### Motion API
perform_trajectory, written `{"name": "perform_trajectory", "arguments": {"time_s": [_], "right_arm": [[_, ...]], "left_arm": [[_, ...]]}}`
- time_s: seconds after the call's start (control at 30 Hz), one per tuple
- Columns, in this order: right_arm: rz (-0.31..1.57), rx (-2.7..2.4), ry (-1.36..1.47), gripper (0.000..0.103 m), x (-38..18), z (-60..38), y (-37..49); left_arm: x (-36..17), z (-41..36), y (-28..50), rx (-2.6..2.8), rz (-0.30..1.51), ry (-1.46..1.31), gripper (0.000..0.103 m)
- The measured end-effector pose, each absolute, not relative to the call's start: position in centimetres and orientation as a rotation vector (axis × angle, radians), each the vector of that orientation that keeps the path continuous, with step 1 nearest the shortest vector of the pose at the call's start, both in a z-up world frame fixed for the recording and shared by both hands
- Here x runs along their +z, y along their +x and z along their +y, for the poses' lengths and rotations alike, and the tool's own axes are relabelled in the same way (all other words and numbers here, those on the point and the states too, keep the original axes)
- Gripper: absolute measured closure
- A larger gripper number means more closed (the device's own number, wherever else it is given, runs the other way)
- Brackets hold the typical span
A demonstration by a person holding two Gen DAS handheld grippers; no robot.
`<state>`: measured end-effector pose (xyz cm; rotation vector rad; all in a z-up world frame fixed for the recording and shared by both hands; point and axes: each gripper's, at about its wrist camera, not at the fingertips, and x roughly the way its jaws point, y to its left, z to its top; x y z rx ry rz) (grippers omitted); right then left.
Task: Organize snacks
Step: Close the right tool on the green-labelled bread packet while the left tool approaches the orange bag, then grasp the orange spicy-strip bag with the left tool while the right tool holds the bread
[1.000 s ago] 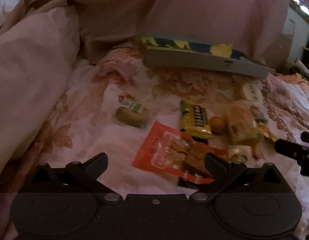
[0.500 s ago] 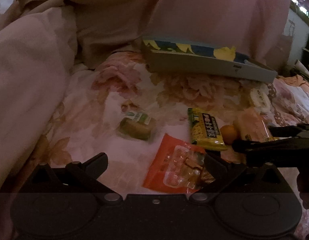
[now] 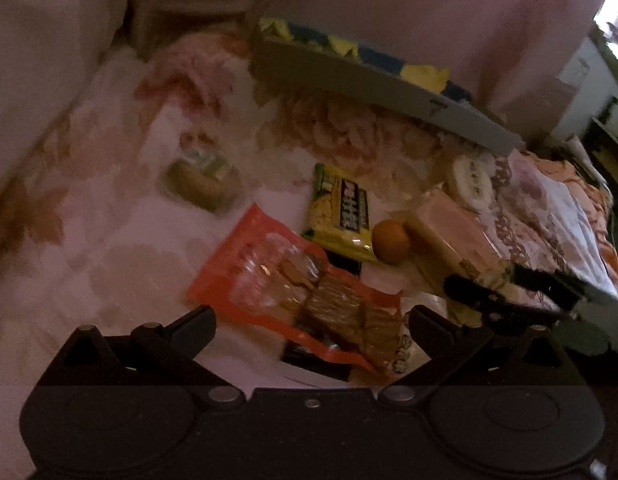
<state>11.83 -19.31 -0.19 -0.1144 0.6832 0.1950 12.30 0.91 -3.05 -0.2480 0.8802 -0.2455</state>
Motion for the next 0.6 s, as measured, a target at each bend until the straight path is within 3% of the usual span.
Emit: {"name": "perform_trajectory", "arguments": {"time_s": [0.2, 0.6], "right_arm": [[0.693, 0.208, -0.136, 0.028, -1.1, -19.3, 11.9], [0.671, 0.221, -0.084, 0.028, -1.0, -19.6, 12.2]], "left_arm": [[-3.8, -1.7, 15.2, 0.018, 0.998, -0.351, 0.001], [-4.0, -4.1, 17.1, 0.077, 1.038, -0.113, 0.004]]}}
